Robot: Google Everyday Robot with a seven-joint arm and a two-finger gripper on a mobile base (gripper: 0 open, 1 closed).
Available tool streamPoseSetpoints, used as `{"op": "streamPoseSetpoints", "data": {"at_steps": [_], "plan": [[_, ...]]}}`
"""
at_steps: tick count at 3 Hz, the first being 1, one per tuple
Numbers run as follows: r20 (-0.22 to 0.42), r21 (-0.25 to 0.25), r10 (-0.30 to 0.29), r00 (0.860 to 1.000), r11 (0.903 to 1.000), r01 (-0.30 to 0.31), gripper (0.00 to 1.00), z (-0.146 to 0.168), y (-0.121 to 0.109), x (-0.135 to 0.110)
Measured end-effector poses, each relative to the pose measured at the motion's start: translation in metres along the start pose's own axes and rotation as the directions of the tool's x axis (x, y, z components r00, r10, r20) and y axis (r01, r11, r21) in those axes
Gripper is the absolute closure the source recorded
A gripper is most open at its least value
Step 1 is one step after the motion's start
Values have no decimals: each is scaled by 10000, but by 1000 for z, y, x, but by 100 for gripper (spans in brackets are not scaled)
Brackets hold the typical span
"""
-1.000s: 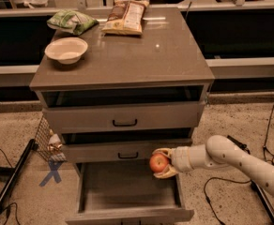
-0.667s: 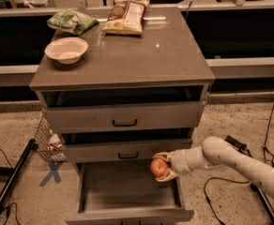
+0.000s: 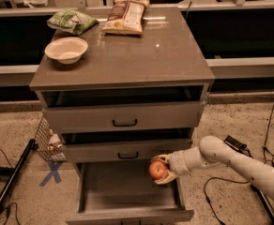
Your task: Place apple into bottom drawer
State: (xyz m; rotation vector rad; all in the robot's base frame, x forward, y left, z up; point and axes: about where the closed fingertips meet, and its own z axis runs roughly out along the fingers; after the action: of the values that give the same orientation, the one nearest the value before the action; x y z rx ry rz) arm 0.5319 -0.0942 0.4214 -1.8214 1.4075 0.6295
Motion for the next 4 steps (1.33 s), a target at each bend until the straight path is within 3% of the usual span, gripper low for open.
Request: {"op": "streamPoseSetpoints", "data": {"at_steps": [1,2,4], "plan": [[370,-626,684,9970,9959,-660,100,34,16,41],[311,-1285,1572,9871,9800,-1521,100,83,49,89],[-110,-1150,2261,9741,9674,-2258,100,129,77,134]]}}
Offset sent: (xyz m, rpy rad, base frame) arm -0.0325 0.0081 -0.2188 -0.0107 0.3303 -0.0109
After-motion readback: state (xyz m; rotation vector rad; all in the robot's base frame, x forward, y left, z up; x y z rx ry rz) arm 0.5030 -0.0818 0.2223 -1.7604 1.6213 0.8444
